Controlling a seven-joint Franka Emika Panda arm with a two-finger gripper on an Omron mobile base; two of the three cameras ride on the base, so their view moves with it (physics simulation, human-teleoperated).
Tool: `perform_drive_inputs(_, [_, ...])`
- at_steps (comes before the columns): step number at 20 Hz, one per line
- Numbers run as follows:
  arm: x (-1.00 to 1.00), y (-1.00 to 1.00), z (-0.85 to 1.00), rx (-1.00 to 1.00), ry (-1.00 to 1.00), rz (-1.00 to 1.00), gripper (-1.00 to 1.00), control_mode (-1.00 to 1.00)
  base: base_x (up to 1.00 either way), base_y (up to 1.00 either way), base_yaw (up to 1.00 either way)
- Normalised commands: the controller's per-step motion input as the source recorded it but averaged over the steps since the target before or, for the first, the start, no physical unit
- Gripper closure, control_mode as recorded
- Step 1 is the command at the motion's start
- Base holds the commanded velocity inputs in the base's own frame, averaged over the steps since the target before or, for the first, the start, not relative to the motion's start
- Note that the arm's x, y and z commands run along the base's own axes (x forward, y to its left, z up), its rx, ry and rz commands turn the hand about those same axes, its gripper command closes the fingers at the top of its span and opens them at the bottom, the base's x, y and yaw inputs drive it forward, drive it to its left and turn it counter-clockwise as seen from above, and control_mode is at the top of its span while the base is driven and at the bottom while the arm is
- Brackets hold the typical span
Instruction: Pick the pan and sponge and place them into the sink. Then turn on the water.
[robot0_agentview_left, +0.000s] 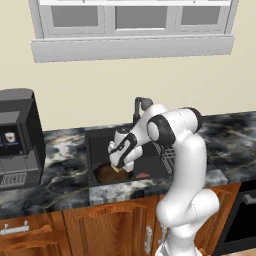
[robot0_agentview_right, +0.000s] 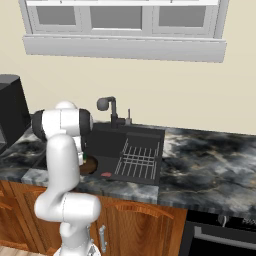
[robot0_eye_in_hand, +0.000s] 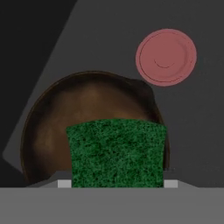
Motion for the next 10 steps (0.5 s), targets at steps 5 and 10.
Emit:
perform_drive_inputs(5, [0.19, 0.06, -0.14, 0.0, 0.01, -0.03, 1.0, -1.0, 0.0, 0.0, 0.0])
perform_drive_inputs(10, [0.19, 0.07, -0.21, 0.0, 0.01, -0.03, 1.0, -1.0, 0.0, 0.0, 0.0])
